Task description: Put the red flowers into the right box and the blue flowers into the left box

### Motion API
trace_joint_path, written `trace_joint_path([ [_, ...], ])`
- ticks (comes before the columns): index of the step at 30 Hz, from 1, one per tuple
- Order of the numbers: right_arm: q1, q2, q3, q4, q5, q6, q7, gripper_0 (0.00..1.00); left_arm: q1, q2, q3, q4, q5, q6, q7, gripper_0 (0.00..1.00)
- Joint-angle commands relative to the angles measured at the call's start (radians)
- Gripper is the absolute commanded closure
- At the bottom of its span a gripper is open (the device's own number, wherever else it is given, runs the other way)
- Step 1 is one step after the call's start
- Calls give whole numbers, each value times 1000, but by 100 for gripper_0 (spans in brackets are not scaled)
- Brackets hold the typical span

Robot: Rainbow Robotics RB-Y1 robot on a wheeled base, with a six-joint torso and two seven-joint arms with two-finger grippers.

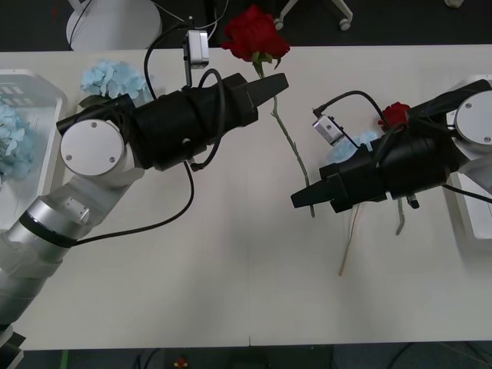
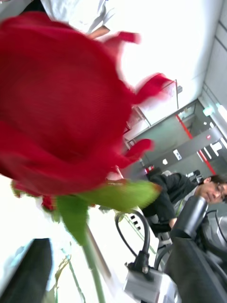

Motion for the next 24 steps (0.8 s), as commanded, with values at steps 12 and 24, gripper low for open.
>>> trace_joint_path([
  [12, -44, -187, -97, 4, 219, 9, -288, 100, 201, 187, 424, 2, 77, 388, 43, 11],
  [24, -46, -385, -242, 339, 459, 213, -254, 100, -26, 167, 476, 315, -560, 468, 68, 10],
])
